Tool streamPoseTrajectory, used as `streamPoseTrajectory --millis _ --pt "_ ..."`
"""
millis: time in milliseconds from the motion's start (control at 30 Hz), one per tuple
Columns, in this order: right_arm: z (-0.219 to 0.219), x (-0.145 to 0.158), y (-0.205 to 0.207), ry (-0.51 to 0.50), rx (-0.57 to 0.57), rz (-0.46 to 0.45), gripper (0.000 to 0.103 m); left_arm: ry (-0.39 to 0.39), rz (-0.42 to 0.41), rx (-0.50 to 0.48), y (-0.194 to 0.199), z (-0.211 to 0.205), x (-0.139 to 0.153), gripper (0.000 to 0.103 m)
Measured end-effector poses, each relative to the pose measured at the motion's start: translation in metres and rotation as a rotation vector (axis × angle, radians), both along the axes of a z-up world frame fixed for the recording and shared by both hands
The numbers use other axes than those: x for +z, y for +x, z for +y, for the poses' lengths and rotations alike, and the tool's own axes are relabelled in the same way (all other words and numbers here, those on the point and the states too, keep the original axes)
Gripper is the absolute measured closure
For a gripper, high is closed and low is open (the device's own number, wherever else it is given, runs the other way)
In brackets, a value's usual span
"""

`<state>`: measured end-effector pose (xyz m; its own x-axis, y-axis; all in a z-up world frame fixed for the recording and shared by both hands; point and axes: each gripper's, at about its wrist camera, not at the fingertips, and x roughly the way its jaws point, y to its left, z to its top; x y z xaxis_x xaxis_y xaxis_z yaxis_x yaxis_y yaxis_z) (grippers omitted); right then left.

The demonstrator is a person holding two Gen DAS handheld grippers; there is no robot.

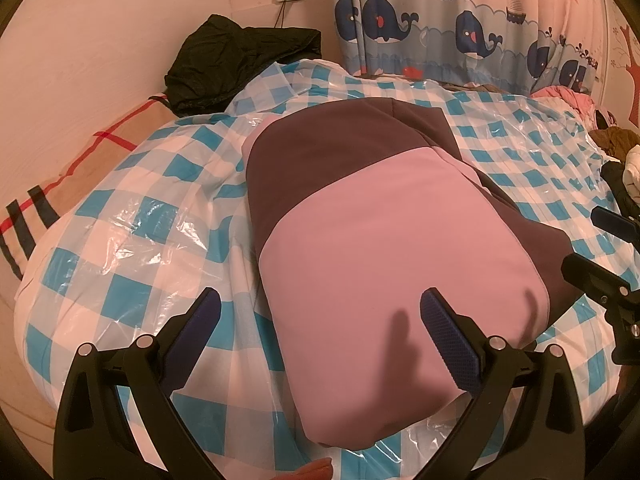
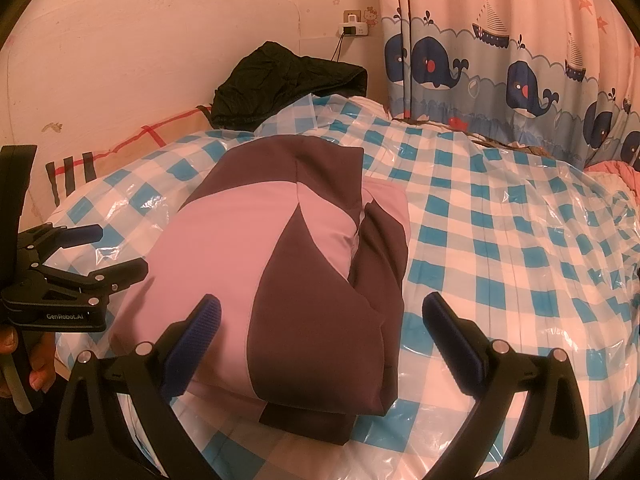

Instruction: Fold large clothes

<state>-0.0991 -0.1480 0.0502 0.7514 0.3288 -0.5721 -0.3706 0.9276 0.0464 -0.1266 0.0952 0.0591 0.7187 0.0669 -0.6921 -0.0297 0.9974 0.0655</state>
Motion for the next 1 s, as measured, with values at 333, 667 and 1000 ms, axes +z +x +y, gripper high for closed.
streamPoseTrajectory --millis 333,667,1000 --pt "-0.0004 0.0002 0.0001 -0.001 0.001 0.000 0.006 0.005 -0.004 0.003 0.0011 0.0017 0.0006 0.007" --pt "-0.0007 0.0001 0.0005 0.000 0.002 0.000 0.006 0.029 -0.003 0.012 0.0047 0.0030 0.0028 0.007" --pt "0.0004 -0.0003 0.0013 0.002 0.001 -0.005 0.006 0.019 0.016 -0.003 0.0058 -0.0008 0.0022 0.007"
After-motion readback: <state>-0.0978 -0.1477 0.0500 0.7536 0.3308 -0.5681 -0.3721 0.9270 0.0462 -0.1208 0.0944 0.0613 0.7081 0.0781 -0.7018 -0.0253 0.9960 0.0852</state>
